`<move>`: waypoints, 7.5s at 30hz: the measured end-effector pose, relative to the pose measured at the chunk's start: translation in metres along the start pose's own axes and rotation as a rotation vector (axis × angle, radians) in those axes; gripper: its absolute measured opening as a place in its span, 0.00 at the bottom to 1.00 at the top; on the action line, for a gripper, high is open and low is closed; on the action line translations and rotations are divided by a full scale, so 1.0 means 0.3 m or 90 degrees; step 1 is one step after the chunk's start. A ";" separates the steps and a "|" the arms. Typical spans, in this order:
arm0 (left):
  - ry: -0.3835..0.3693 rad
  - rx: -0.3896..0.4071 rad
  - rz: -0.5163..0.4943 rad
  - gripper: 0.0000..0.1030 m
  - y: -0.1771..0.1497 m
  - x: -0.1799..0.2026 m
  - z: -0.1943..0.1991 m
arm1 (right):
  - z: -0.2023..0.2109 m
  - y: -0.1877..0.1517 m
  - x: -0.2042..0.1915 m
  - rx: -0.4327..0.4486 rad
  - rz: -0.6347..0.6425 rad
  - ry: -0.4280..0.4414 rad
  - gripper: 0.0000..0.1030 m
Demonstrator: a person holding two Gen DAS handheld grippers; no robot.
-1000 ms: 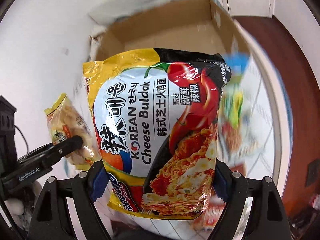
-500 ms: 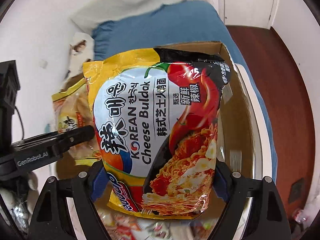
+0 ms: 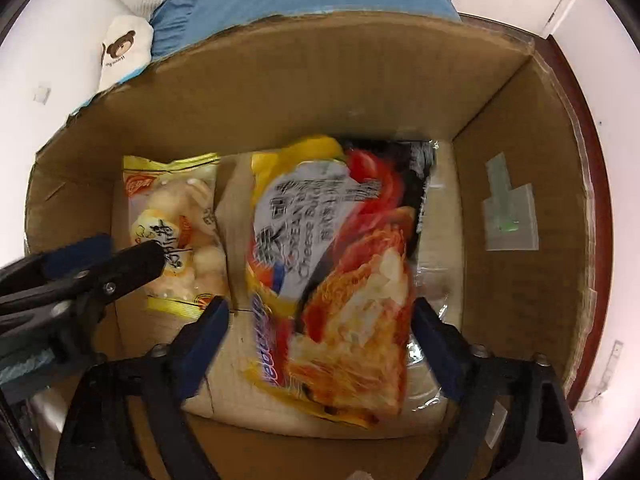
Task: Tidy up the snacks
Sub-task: 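Carry both packets into the cardboard box and open both grippers, then grasp the red spicy strip packet with the left gripper while the right grasps the white wafer pack, then carry both packets into the box and release them beside the others, then grasp the orange panda-print bag with the left gripper while the right grasps the oat cookie packet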
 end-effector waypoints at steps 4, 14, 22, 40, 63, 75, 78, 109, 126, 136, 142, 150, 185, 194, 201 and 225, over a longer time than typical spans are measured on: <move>-0.003 0.025 0.000 0.87 -0.031 0.020 0.029 | 0.054 -0.033 0.036 0.013 0.000 0.024 0.96; 0.029 0.127 0.020 0.87 -0.089 -0.112 0.092 | 0.281 -0.218 0.002 0.111 0.011 -0.032 0.96; 0.051 0.209 0.030 0.87 -0.287 -0.130 0.254 | 0.479 -0.387 -0.049 0.193 0.027 -0.038 0.96; 0.041 0.297 0.032 0.87 -0.625 -0.087 0.496 | 0.656 -0.633 -0.169 0.289 0.034 0.011 0.96; 0.008 -0.102 0.101 0.81 -1.241 -0.176 -0.433 | 0.023 -1.059 0.111 0.039 -0.113 0.066 0.92; 0.006 -0.043 0.111 0.47 -1.225 -0.194 -0.400 | -0.119 -0.945 -0.016 0.004 0.008 -0.010 0.54; -0.003 -0.044 0.118 0.48 -1.240 -0.218 -0.412 | -0.103 -1.003 -0.038 -0.019 0.019 0.012 0.51; -0.063 -0.004 0.054 0.44 -1.257 -0.171 -0.215 | -0.030 -1.178 0.004 -0.021 -0.015 0.081 0.47; -0.114 0.175 -0.048 0.44 -0.662 -0.016 0.380 | 0.573 -0.824 0.060 0.227 -0.035 0.166 0.47; 0.034 0.161 -0.076 0.44 -0.216 -0.028 0.268 | 0.542 -0.281 0.101 0.224 -0.049 0.041 0.47; 0.078 0.104 -0.062 0.46 -0.063 -0.097 0.098 | 0.436 -0.115 0.130 0.188 -0.078 0.031 0.49; 0.061 0.109 -0.014 0.87 0.000 -0.178 0.021 | 0.354 -0.093 0.134 0.155 -0.078 -0.008 0.88; 0.014 0.277 0.014 0.87 -0.587 -0.158 0.355 | 0.633 -0.581 -0.132 0.326 0.050 -0.067 0.90; 0.004 0.311 0.010 0.87 -0.742 -0.139 0.454 | 0.730 -0.771 -0.149 0.353 0.036 -0.021 0.90; -0.011 0.258 0.030 0.87 -0.840 -0.141 0.348 | 0.656 -0.871 -0.075 0.305 0.007 -0.001 0.90; -0.017 0.009 0.130 0.70 -0.899 -0.165 -0.360 | 0.009 -0.925 0.206 0.048 0.048 -0.114 0.90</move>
Point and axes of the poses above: each gripper's, at about its wrist camera, not at the fingertips, and z roughly against the way its jaws point, x to its right, y to its top, the point moved 2 cm from there along -z, roughly the way its jaws point, and after that the axes turned 3 degrees about y, right-handed, at the moved point
